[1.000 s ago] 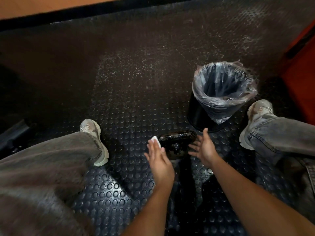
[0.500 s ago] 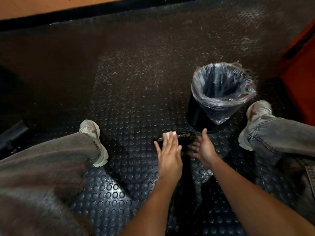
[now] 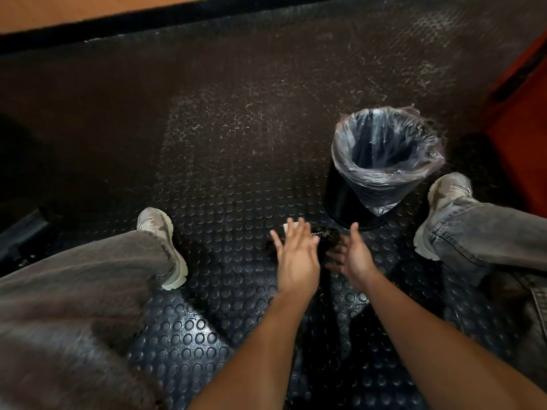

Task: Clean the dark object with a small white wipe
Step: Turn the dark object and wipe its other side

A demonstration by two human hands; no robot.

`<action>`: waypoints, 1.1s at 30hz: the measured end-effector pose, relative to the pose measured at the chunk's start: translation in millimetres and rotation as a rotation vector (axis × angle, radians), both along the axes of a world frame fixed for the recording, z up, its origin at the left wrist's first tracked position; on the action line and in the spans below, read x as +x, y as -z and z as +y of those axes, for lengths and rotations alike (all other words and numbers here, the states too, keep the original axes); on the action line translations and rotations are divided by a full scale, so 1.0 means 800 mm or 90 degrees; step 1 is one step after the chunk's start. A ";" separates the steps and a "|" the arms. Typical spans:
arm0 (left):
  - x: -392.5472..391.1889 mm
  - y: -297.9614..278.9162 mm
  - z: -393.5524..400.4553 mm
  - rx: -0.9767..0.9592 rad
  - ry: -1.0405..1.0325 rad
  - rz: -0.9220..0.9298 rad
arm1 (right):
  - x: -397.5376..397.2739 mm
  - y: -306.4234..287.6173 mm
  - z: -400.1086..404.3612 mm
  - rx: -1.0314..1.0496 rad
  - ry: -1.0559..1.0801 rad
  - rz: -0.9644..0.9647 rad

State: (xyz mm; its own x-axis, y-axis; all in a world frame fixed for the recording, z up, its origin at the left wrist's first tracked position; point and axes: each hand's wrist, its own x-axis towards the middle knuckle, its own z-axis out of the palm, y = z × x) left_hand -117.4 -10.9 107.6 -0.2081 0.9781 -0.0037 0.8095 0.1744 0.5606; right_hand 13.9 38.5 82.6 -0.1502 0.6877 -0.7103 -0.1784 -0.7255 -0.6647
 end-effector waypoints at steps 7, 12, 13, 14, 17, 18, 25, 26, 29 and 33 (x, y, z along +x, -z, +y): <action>-0.012 0.012 -0.047 0.067 -0.128 -0.141 | 0.001 0.002 0.000 0.003 0.011 -0.006; -0.025 -0.022 -0.018 0.024 -0.322 -0.258 | 0.000 -0.001 0.000 0.003 0.009 0.005; -0.026 -0.027 -0.011 0.012 -0.317 -0.247 | 0.001 -0.001 0.001 0.001 0.013 0.004; -0.026 -0.030 -0.005 -0.003 -0.291 -0.229 | 0.002 -0.001 0.001 -0.001 0.017 0.003; -0.023 -0.024 0.004 -0.014 -0.124 -0.147 | 0.001 -0.003 0.001 -0.006 0.013 0.009; -0.025 -0.018 0.004 -0.013 -0.079 -0.122 | 0.001 -0.003 0.000 -0.006 0.012 0.012; -0.037 0.005 -0.046 0.062 -0.109 -0.116 | 0.001 -0.005 -0.002 -0.001 0.011 0.008; -0.035 0.003 -0.048 0.046 -0.175 -0.157 | 0.000 -0.005 -0.001 -0.001 0.012 0.008; -0.031 -0.014 -0.031 -0.009 -0.339 -0.268 | 0.000 -0.005 -0.001 -0.002 0.008 0.008; -0.022 -0.025 -0.007 0.001 -0.188 -0.160 | -0.001 -0.006 -0.001 -0.007 0.013 0.008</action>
State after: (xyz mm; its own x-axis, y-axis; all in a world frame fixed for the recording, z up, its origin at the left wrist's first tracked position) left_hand -134.8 -16.4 127.7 -0.4735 0.8763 -0.0889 0.5622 0.3783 0.7354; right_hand 13.5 37.9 87.1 -0.1447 0.6824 -0.7165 -0.2016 -0.7293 -0.6539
